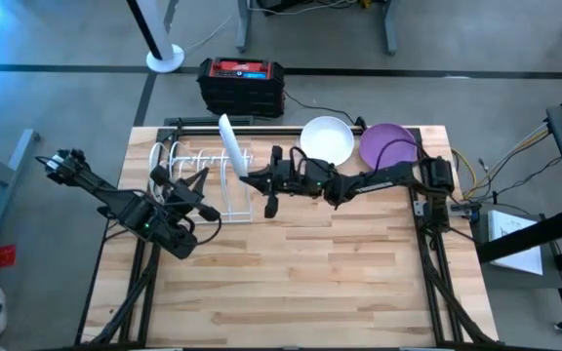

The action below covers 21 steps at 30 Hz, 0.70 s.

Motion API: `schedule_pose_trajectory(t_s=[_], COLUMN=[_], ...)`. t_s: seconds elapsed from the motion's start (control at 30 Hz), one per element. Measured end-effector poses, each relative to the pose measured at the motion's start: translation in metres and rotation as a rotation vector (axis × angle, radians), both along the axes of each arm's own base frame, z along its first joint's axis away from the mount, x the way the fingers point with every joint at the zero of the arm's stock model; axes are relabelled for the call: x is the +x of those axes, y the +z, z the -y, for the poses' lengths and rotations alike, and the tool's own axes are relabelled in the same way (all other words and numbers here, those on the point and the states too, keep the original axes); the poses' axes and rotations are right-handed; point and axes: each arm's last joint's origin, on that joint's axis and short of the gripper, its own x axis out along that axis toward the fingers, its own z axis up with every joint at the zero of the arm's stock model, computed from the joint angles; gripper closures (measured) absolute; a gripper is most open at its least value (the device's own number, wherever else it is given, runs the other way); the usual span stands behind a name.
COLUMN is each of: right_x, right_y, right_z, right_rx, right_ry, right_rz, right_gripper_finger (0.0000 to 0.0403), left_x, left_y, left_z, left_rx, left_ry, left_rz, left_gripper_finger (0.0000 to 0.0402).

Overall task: Sort dishes
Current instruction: Put the white plate into the white dish rack

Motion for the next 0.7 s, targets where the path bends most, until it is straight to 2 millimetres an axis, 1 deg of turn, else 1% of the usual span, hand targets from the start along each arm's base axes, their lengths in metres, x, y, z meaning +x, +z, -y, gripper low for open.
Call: schedule_pose_trajectory(t_s=[0.4, 0.5, 0.7], right_x=[0.009, 0.010, 0.010], right_y=[-0.011, -0.015, -0.014], right_z=[0.000, -0.001, -0.002], right_rx=[-0.029, -0.039, -0.078], right_ry=[-0.006, -0.031, -0.062], right_rz=[-0.021, -0.030, -0.029], right_gripper_finger=[0.0403, 0.0403, 0.0403], left_x=[0.006, 0.006, 0.006], left_y=[-0.006, -0.007, -0.006], left_z=[0.003, 0.003, 0.003], left_rx=[0.046, 0.050, 0.057], left_ry=[0.008, 0.007, 0.012], left_rz=[-0.055, -0.062, -0.056], left_gripper_finger=[0.0401, 0.0401, 0.0401])
